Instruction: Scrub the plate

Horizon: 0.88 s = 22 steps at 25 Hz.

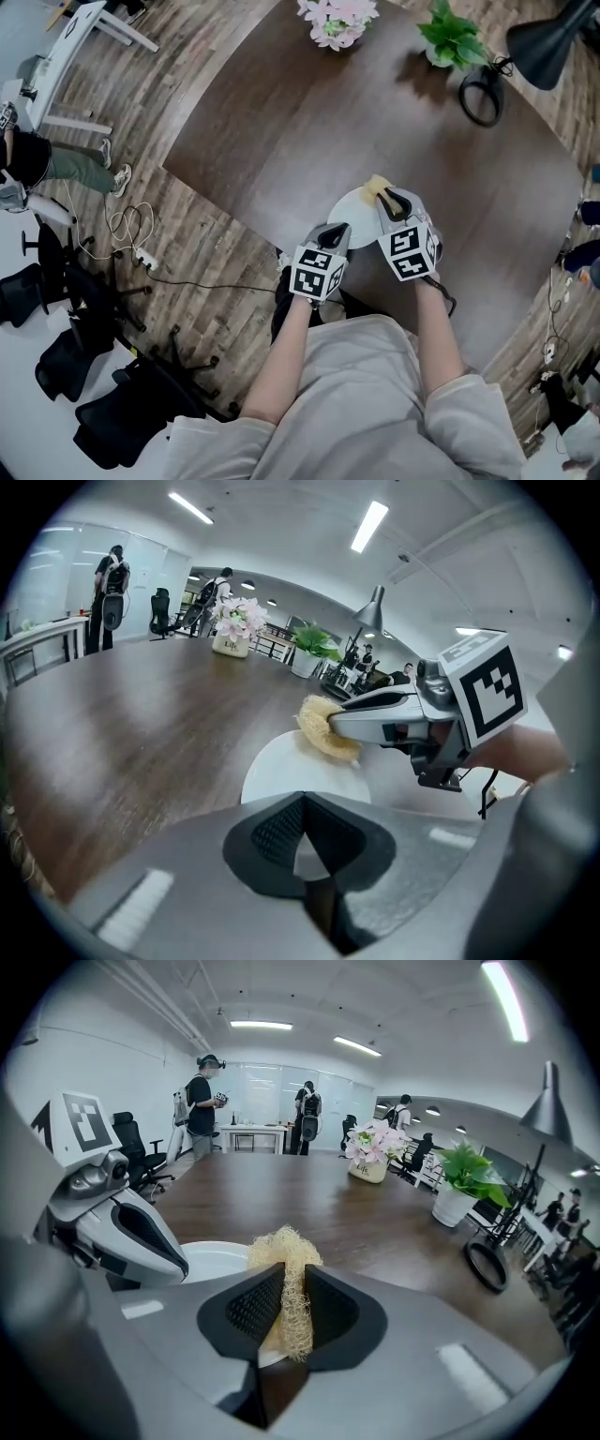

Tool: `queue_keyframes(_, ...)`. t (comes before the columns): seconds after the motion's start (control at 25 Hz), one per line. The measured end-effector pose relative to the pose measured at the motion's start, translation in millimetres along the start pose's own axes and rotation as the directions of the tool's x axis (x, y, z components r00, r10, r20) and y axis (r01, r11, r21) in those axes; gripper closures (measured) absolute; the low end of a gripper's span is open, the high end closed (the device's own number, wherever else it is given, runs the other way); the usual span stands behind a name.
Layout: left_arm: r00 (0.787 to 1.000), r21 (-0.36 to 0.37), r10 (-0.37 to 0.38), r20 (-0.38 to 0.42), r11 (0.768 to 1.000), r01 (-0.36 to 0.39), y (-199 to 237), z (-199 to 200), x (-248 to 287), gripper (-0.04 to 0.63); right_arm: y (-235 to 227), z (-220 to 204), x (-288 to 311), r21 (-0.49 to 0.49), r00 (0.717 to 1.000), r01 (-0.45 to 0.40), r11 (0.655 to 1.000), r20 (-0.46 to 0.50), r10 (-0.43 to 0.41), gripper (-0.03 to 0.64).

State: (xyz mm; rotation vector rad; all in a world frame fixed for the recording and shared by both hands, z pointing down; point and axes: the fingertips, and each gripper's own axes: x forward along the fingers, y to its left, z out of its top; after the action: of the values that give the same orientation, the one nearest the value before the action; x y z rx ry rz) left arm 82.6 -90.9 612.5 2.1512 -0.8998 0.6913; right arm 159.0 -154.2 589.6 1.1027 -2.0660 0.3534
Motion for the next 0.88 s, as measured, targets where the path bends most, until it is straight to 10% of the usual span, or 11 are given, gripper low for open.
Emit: queue_keyframes(0.88, 0.997, 0.024, -0.070, -0.012, 0.997, 0.070, -2.2, 1.1, -2.7, 0.594, 13.1, -40.3, -42.7, 0.219, 0.987, 0.150, 0.964, -0.086, -0.134, 0.528)
